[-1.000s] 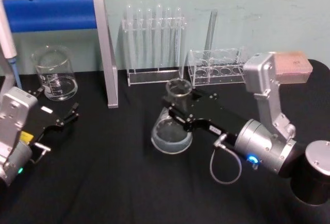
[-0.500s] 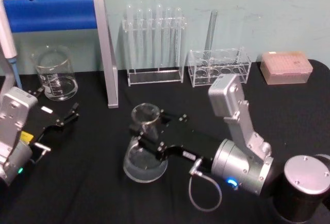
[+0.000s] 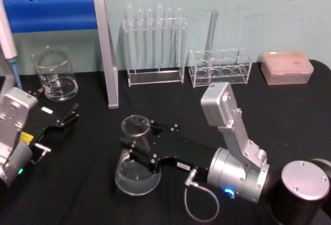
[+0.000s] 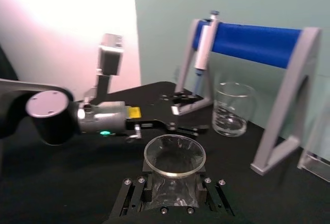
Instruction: Grasp the erlenmeyer flask with one hand, shake it three times, then place it back.
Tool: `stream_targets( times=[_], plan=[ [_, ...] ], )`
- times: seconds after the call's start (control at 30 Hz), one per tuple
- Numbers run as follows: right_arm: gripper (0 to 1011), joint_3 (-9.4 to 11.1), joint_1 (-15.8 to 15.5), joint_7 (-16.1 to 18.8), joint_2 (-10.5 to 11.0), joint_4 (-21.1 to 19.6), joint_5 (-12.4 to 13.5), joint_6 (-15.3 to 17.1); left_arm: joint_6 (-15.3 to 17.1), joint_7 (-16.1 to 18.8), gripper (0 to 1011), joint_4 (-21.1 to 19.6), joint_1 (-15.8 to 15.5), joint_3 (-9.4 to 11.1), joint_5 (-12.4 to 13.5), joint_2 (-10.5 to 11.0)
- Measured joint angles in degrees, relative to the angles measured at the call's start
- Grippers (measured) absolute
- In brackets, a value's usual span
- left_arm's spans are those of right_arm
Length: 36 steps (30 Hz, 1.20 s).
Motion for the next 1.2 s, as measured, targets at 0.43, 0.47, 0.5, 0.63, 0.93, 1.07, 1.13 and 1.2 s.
stream_targets(
  times=[0.43, 0.47, 0.5, 0.63, 0.93, 1.07, 1.13, 1.2],
  plan=[
    [450, 5.31, 1.44, -5.74, -1.83, 4.81, 0.83, 0.3, 0.0, 0.0, 1002, 0.0, 0.0, 0.0, 0.0, 0.0],
    [450, 6.1, 1.65, -6.46, -2.1, 5.5, 0.83, 0.3, 0.0, 0.0, 1001, 0.0, 0.0, 0.0, 0.0, 0.0],
    [450, 6.54, 1.78, -6.77, -2.2, 5.85, 0.83, 0.29, 0.0, 0.0, 1001, 0.0, 0.0, 0.0, 0.0, 0.0],
    [450, 8.95, 2.51, -8.72, -2.85, 7.97, 0.64, 0.16, 0.0, 0.0, 1000, 0.0, 0.0, 0.0, 0.0, 0.0],
    [450, 13.07, 3.77, -11.27, -3.95, 11.31, 0.12, -0.01, 0.0, 0.0, 1001, 0.0, 0.0, 0.0, 0.0, 0.0],
    [450, 14.48, 4.12, -11.99, -4.28, 12.37, -0.3, -0.03, 0.0, 0.0, 1001, 0.0, 0.0, 0.0, 0.0, 0.0],
    [450, 15.22, 4.27, -12.26, -4.46, 12.84, -0.6, -0.08, 0.0, 0.0, 1001, 0.0, 0.0, 0.0, 0.0, 0.0],
    [450, 15.61, 4.31, -12.39, -4.57, 13.05, -0.79, -0.1, 0.0, 0.0, 1001, 0.0, 0.0, 0.0, 0.0, 0.0]
  ],
)
